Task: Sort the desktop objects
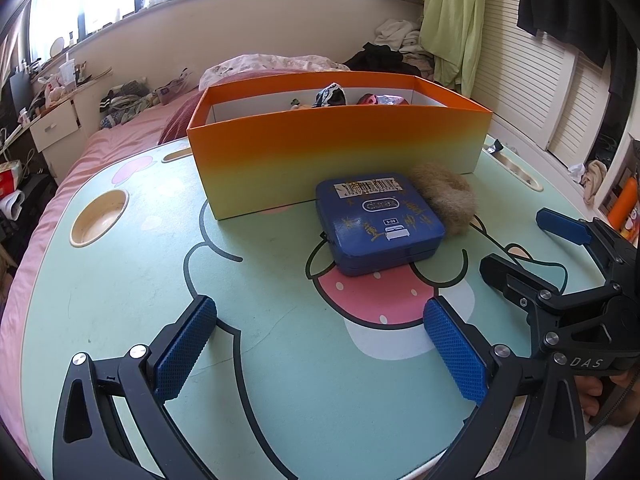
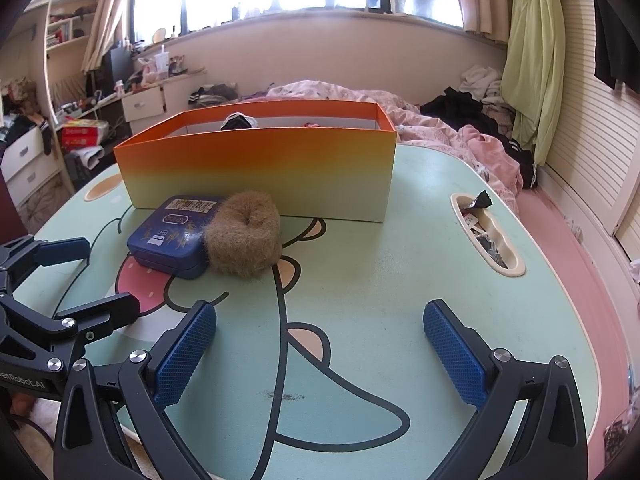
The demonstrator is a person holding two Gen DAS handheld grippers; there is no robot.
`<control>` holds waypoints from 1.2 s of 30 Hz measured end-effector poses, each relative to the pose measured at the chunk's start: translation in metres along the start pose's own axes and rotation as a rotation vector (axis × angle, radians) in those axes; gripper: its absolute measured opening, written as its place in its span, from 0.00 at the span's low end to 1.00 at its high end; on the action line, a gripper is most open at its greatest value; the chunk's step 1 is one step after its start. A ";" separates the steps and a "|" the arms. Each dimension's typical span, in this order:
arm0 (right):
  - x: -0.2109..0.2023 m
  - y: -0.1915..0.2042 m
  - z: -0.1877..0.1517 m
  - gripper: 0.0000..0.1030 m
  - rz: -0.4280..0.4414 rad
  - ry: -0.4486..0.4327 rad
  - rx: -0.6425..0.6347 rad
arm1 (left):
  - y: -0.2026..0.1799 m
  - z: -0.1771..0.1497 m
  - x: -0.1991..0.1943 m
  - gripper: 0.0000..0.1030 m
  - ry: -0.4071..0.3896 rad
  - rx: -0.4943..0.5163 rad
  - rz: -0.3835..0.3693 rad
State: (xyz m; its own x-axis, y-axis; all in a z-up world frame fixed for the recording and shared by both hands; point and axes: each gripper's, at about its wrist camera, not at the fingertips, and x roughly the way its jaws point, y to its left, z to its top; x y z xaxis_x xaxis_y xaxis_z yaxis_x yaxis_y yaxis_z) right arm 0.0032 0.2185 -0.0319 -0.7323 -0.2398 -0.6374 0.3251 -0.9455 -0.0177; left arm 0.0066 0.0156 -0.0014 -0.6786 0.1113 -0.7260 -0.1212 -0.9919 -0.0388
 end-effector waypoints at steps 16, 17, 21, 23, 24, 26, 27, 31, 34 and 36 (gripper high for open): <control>0.000 0.000 -0.001 1.00 0.000 -0.001 0.000 | 0.000 -0.001 0.000 1.00 0.000 0.000 0.000; -0.001 0.000 -0.002 1.00 0.000 -0.001 0.000 | 0.000 -0.001 0.000 1.00 -0.001 0.000 0.000; -0.001 0.000 -0.002 1.00 0.000 -0.002 0.000 | 0.000 -0.001 -0.001 1.00 -0.001 0.000 0.000; -0.001 0.000 -0.002 1.00 0.000 -0.002 0.000 | 0.000 -0.001 -0.001 1.00 -0.001 0.000 0.000; -0.001 0.000 -0.002 1.00 0.000 -0.002 0.000 | 0.000 -0.001 0.000 1.00 -0.001 0.000 0.000; -0.001 0.000 -0.002 1.00 0.000 -0.003 0.000 | 0.000 -0.001 -0.001 1.00 -0.001 0.000 0.000; -0.001 0.000 -0.002 1.00 0.000 -0.003 0.000 | 0.000 -0.001 -0.001 1.00 -0.001 0.000 0.000; -0.001 0.000 -0.003 1.00 0.000 -0.002 0.000 | 0.000 -0.001 -0.001 1.00 -0.001 -0.001 0.000; -0.001 0.000 -0.003 1.00 0.000 -0.003 -0.001 | 0.000 -0.001 -0.001 1.00 -0.001 -0.001 0.000; -0.001 0.000 -0.003 1.00 0.000 -0.003 0.000 | 0.000 -0.001 -0.001 1.00 -0.001 -0.001 0.000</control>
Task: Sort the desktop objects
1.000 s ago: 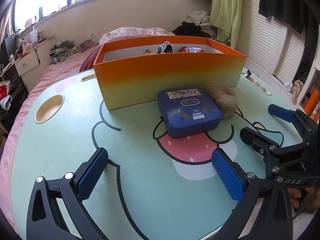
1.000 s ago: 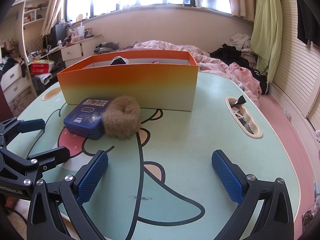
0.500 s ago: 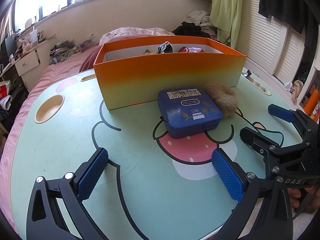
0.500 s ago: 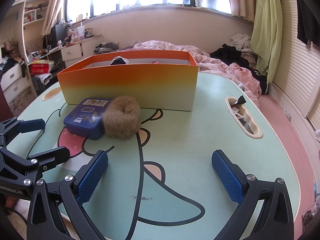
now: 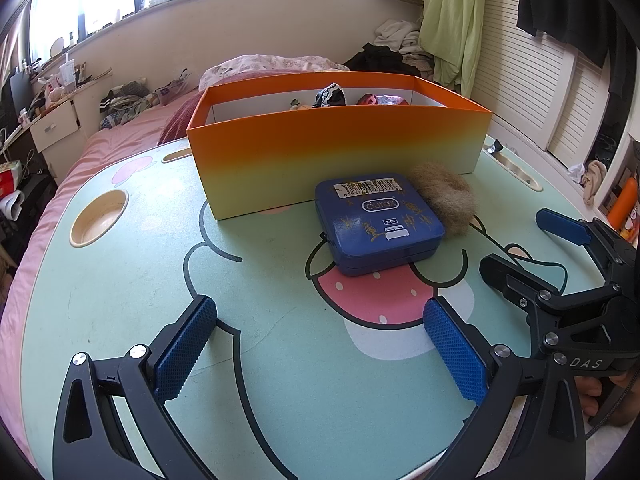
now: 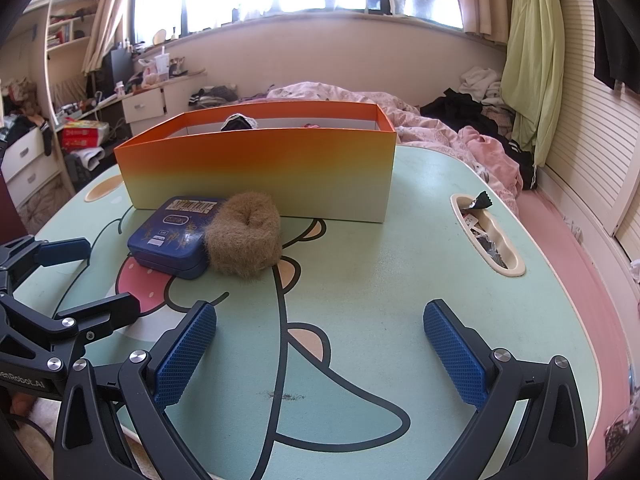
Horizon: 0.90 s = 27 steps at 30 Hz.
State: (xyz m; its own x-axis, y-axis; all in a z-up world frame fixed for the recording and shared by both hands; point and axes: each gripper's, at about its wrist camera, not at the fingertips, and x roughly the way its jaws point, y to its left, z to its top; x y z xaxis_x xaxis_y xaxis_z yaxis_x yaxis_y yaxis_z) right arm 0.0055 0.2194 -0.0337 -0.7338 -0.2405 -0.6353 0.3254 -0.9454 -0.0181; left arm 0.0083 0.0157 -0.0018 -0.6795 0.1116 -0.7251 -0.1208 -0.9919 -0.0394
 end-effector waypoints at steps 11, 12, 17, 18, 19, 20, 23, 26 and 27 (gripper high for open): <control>-0.001 0.000 -0.001 1.00 0.000 -0.001 0.000 | 0.000 0.000 0.000 1.00 0.000 0.000 0.000; 0.000 0.000 -0.001 1.00 0.000 -0.001 0.000 | 0.000 0.000 0.000 1.00 0.000 0.000 0.000; 0.000 0.000 -0.001 1.00 0.000 -0.001 0.000 | 0.000 0.000 0.000 1.00 0.000 0.000 0.000; 0.000 0.000 -0.001 1.00 0.000 -0.001 0.000 | 0.000 0.000 0.000 1.00 0.000 0.000 0.000; 0.000 0.000 -0.001 1.00 0.000 -0.001 0.000 | 0.000 0.000 0.000 1.00 0.000 0.000 0.000; 0.000 0.000 -0.001 1.00 0.000 -0.001 0.000 | 0.000 0.000 0.000 1.00 0.000 0.000 0.000; 0.000 0.000 -0.002 1.00 0.000 -0.002 -0.001 | 0.000 0.000 -0.001 1.00 0.000 0.000 0.000; -0.002 0.000 0.001 1.00 0.004 0.000 0.000 | 0.000 -0.001 -0.001 1.00 0.000 0.000 0.000; -0.004 -0.001 0.002 1.00 0.012 -0.002 0.000 | 0.000 -0.001 -0.001 1.00 0.000 0.000 0.000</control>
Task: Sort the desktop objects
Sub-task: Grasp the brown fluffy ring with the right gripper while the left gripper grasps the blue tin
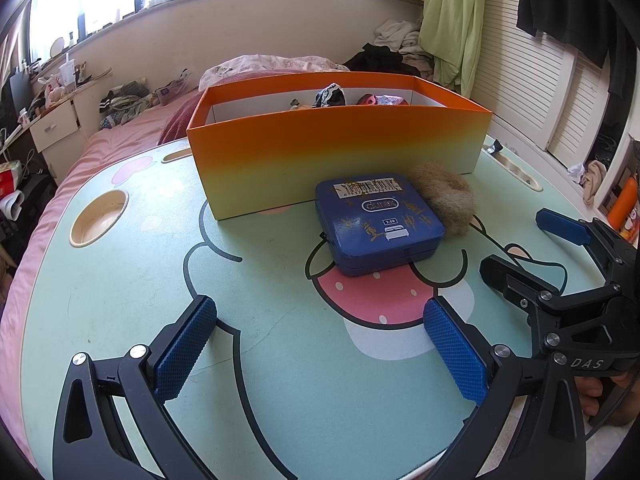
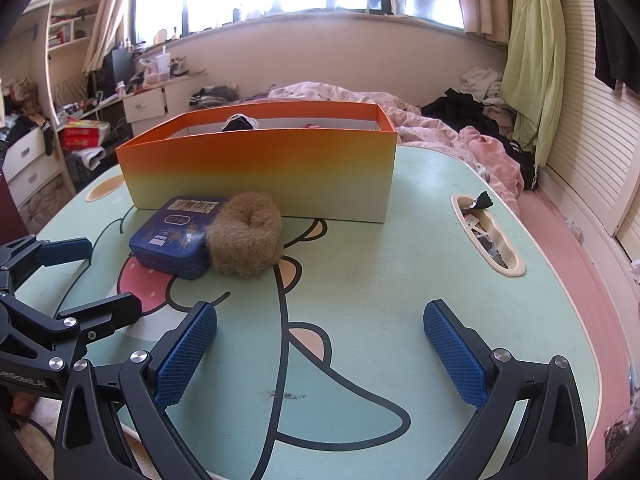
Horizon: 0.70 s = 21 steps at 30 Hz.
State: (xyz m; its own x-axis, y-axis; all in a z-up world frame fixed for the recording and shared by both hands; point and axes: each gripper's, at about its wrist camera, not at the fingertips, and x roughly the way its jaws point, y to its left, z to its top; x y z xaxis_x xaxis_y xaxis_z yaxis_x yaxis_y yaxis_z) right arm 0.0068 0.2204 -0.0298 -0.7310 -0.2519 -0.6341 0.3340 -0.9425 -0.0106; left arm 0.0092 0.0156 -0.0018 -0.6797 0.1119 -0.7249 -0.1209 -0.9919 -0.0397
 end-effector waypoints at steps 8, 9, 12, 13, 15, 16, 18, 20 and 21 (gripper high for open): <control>-0.007 -0.008 0.051 0.78 0.091 -0.018 0.069 | -0.001 0.001 0.000 1.00 -0.001 0.000 -0.001; -0.001 -0.004 0.061 0.76 0.115 -0.004 0.066 | -0.001 0.001 0.000 1.00 -0.001 0.000 -0.002; 0.016 0.007 0.075 0.76 0.130 0.044 0.039 | -0.002 0.001 0.001 1.00 -0.001 0.000 -0.003; 0.025 0.011 0.076 0.73 0.142 0.078 0.036 | -0.002 0.001 0.000 1.00 -0.002 0.000 -0.003; 0.045 0.014 0.074 0.58 0.154 0.157 0.047 | -0.002 0.001 0.001 1.00 -0.001 0.000 -0.003; 0.047 0.010 0.074 0.46 0.162 0.153 0.072 | -0.002 0.001 0.001 1.00 -0.002 0.000 -0.003; 0.050 0.006 0.070 0.33 0.112 0.160 0.054 | -0.003 0.002 0.000 1.00 -0.001 0.002 -0.003; 0.047 -0.002 0.067 0.33 0.133 0.155 0.077 | -0.003 0.002 0.000 1.00 0.000 0.003 -0.003; 0.044 -0.007 0.065 0.32 0.150 0.146 0.091 | -0.004 0.003 0.000 1.00 0.001 0.004 -0.003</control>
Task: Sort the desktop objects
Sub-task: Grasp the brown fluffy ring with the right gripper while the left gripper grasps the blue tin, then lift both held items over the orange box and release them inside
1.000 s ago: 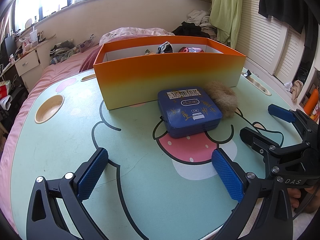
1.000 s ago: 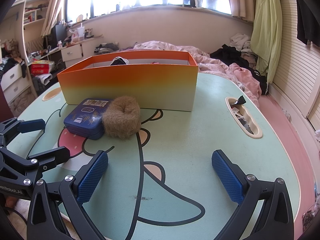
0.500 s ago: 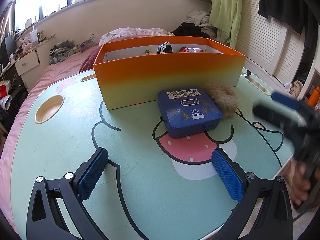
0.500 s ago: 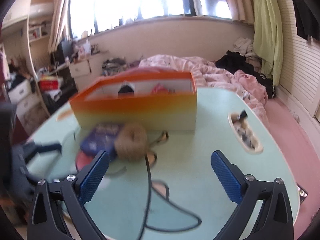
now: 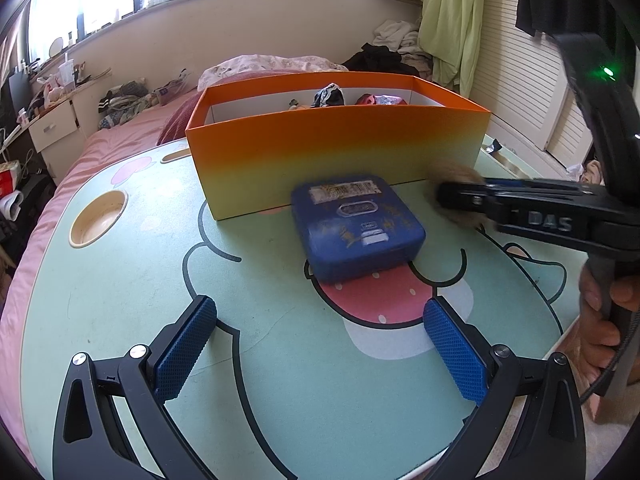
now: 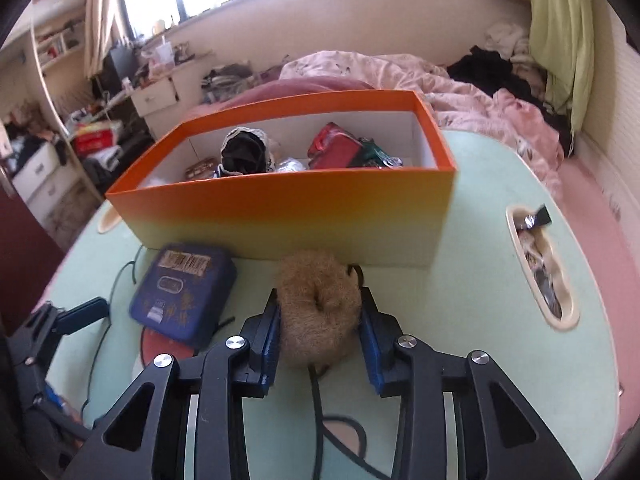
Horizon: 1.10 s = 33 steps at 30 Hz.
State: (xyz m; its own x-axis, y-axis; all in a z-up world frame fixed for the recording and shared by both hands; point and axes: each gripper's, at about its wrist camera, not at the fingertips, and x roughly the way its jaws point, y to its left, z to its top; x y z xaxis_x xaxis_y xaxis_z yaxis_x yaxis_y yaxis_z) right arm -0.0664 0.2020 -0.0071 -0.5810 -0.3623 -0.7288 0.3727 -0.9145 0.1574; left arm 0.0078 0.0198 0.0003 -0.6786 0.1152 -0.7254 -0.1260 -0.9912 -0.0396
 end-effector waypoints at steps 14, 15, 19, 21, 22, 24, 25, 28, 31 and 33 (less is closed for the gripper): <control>-0.049 0.001 -0.028 0.32 -0.172 -0.210 -0.075 | -0.007 0.051 0.022 0.99 0.041 -0.075 -0.062; -0.052 0.002 -0.030 0.32 -0.179 -0.220 -0.081 | -0.010 0.054 0.027 0.91 0.049 -0.058 -0.051; -0.057 0.005 -0.032 0.32 -0.190 -0.237 -0.097 | -0.016 0.050 0.035 0.64 0.073 -0.001 -0.022; -0.056 0.006 -0.033 0.32 -0.185 -0.235 -0.096 | -0.015 0.045 0.029 0.64 0.070 0.014 -0.060; -0.055 0.006 -0.033 0.32 -0.184 -0.235 -0.095 | -0.013 0.044 0.027 0.64 0.068 0.013 -0.067; -0.054 0.005 -0.033 0.32 -0.176 -0.234 -0.089 | -0.005 0.039 0.018 0.64 0.044 -0.005 -0.096; -0.053 0.005 -0.033 0.32 -0.171 -0.234 -0.084 | -0.001 0.038 0.013 0.64 0.034 -0.018 -0.108; -0.054 0.007 -0.030 0.32 -0.155 -0.240 -0.074 | 0.011 0.042 -0.010 0.64 -0.029 -0.053 -0.133; -0.061 0.011 -0.019 0.32 -0.132 -0.281 -0.060 | 0.017 0.057 -0.032 0.64 -0.105 -0.064 -0.131; -0.067 0.013 0.000 0.32 -0.112 -0.315 -0.054 | 0.021 0.074 -0.045 0.64 -0.155 -0.071 -0.125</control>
State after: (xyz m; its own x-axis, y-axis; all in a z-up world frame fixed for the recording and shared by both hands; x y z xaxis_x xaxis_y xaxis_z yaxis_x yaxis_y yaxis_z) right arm -0.0224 0.2143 0.0436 -0.8123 -0.3056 -0.4968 0.3268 -0.9440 0.0463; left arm -0.0179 -0.0012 0.0832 -0.7650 0.2409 -0.5973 -0.1687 -0.9700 -0.1751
